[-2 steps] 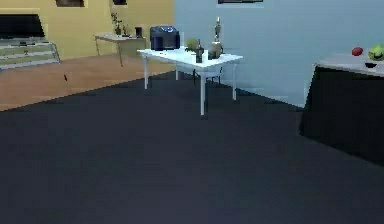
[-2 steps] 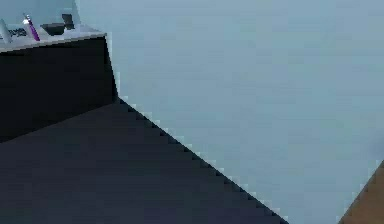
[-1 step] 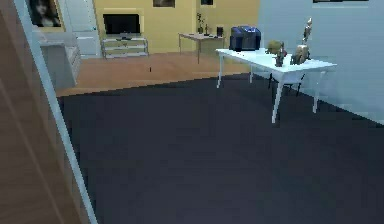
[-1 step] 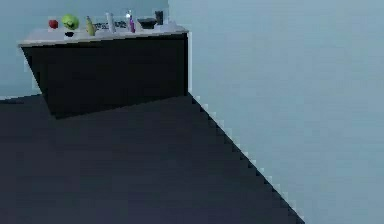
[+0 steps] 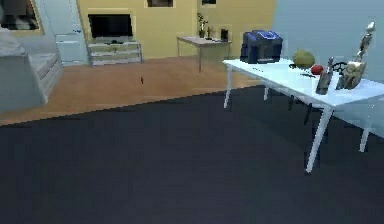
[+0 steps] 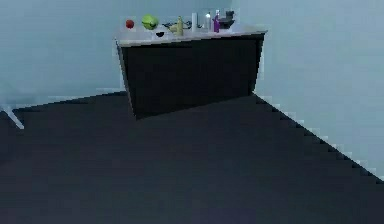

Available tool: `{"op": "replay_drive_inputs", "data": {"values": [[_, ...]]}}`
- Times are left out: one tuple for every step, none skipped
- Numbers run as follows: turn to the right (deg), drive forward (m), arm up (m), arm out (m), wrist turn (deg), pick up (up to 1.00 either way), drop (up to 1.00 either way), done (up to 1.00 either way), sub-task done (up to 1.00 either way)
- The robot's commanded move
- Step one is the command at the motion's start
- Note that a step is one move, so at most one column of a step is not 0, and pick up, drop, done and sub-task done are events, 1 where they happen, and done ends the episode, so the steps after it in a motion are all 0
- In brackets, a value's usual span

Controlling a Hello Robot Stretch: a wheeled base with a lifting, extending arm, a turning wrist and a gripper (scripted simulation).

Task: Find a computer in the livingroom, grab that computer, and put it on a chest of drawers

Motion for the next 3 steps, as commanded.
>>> {"op": "replay_drive_inputs", "data": {"values": [[-3.0, 0.0, 0.0, 0.0, 0.0, 0.0, 0.0, 0.0, 0.0], [0.0, 1.0, 0.0, 0.0, 0.0, 0.0, 0.0, 0.0, 0.0], [0.0, 1.0, 0.0, 0.0, 0.0, 0.0, 0.0, 0.0, 0.0]]}}
